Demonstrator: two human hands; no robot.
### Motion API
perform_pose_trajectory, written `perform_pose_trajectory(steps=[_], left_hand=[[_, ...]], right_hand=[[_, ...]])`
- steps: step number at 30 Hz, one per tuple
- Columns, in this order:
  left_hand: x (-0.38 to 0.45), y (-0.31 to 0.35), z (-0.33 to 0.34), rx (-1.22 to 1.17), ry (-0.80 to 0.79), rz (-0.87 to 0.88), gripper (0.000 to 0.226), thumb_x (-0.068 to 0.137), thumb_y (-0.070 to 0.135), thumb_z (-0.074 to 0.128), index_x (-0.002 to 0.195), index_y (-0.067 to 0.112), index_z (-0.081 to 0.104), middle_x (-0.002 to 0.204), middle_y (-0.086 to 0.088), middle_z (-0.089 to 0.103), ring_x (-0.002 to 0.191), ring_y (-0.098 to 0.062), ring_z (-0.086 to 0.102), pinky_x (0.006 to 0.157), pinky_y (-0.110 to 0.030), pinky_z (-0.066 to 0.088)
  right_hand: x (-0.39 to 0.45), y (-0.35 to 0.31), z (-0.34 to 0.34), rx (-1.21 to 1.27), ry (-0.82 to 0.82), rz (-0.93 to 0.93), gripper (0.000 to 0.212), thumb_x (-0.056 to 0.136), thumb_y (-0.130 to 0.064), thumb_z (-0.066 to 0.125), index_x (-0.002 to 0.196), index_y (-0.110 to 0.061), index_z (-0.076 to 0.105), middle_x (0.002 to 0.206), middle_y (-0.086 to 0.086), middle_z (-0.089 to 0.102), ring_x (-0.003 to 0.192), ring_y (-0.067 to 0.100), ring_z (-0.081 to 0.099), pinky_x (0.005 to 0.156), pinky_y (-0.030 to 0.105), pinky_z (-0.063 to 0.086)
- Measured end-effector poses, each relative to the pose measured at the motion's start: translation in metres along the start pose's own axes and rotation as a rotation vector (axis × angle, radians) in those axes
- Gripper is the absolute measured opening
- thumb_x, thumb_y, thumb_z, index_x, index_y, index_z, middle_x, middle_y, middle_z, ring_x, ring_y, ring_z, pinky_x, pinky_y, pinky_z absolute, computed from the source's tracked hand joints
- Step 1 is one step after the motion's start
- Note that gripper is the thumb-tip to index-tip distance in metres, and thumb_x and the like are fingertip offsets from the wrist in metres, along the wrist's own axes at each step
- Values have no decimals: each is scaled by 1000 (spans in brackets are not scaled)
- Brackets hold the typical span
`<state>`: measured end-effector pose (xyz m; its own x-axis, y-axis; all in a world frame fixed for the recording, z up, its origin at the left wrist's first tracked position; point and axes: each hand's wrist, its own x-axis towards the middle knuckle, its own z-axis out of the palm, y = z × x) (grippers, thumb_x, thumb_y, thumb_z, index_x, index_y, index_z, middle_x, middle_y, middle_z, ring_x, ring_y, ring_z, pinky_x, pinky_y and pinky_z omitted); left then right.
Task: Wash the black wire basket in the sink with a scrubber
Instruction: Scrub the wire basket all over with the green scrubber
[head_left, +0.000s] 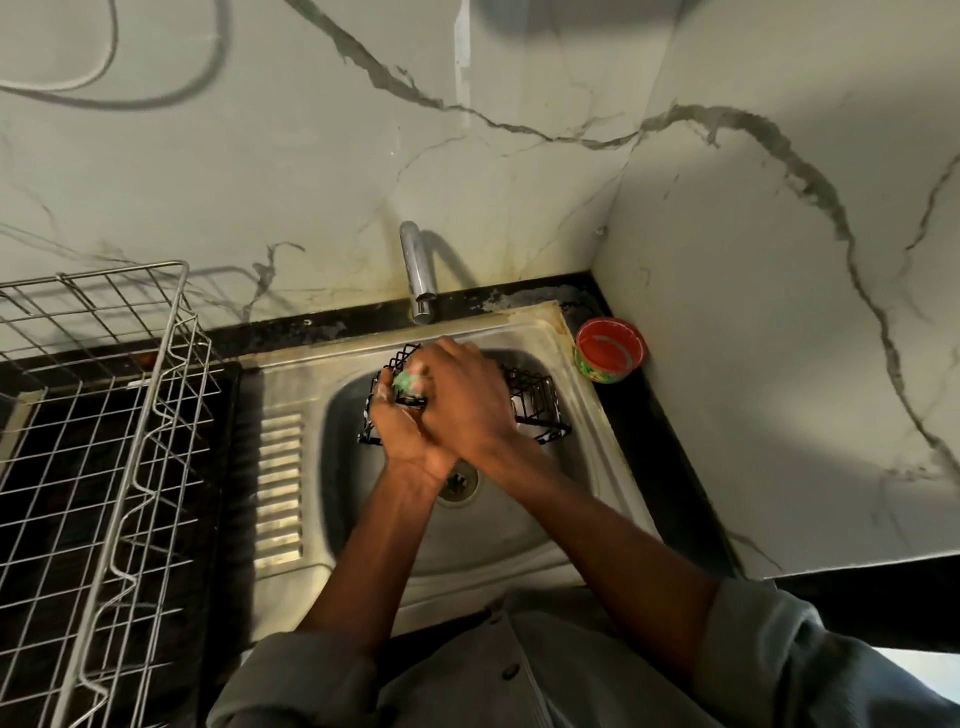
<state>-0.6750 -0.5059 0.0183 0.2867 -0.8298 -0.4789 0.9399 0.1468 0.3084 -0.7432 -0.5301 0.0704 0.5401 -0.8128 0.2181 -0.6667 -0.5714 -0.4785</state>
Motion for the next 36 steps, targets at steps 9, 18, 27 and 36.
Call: perform_pose_trajectory(steps=[9, 18, 27, 36], left_hand=[[-9, 2, 6, -1, 10, -16, 42, 104, 47, 45, 126, 18, 66, 117, -17, 73, 106, -32, 72, 100, -50, 55], [-8, -11, 16, 120, -16, -13, 43, 99, 47, 50, 116, 15, 74, 114, -7, 70, 110, -26, 65, 103, -45, 45], [-17, -13, 13, 275, -146, -96, 54, 100, 54, 43, 131, 16, 64, 124, -16, 69, 114, -35, 69, 92, -53, 58], [-5, 25, -6, -14, -210, -89, 59, 96, 66, 38, 123, 24, 68, 152, -27, 51, 135, -54, 52, 116, -76, 19]], right_hand=[[2, 33, 2, 66, 71, 339, 33, 81, -7, 77, 109, -14, 63, 105, 3, 69, 98, 20, 64, 81, 32, 55], [14, 13, 3, -33, 162, -52, 52, 81, -6, 67, 130, -21, 60, 122, 1, 61, 104, 20, 52, 83, 35, 48], [-8, 53, -14, 798, 354, 373, 28, 95, 3, 46, 111, -11, 65, 102, 4, 69, 92, 18, 68, 71, 27, 57], [-24, 118, -16, 341, 348, 697, 26, 106, -21, 50, 120, -2, 60, 107, 13, 63, 97, 30, 61, 68, 25, 33]])
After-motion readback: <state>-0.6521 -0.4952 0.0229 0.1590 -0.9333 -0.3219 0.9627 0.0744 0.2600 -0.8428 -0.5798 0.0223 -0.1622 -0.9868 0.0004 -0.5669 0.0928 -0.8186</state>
